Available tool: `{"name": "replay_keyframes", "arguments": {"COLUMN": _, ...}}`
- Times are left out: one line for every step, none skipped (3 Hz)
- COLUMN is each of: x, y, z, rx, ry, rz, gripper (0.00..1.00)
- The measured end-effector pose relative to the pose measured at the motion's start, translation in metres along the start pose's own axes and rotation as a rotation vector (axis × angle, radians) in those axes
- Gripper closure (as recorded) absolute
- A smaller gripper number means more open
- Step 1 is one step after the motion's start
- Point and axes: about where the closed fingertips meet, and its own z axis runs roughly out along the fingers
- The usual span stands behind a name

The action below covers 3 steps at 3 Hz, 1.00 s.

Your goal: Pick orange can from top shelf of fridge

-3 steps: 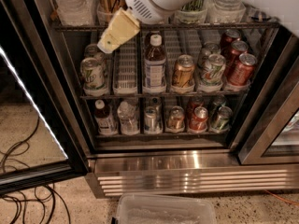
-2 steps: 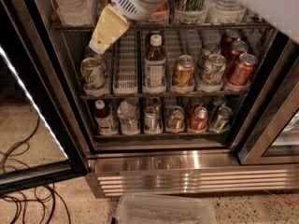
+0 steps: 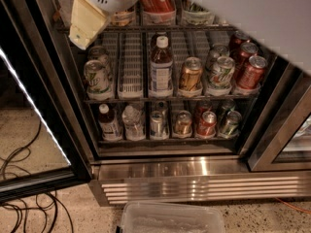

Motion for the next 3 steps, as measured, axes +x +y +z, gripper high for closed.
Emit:
{"name": "replay_keyframes", "arguments": {"x": 0.0, "y": 0.0, "z": 0.0, "rx": 0.0, "ry": 0.0, "rz": 0.0, "gripper": 0.0}}
{"name": "replay_keyframes", "arguments": {"x": -0.008, "y": 0.006, "z": 0.005, "rx": 0.014, "ry": -0.037, "rz": 0.065, "gripper": 0.0}}
{"name": "replay_keyframes", "arguments": {"x": -0.012, "y": 0.011, "z": 0.006, "rx": 0.017, "ry": -0.049, "rz": 0.09, "gripper": 0.0}}
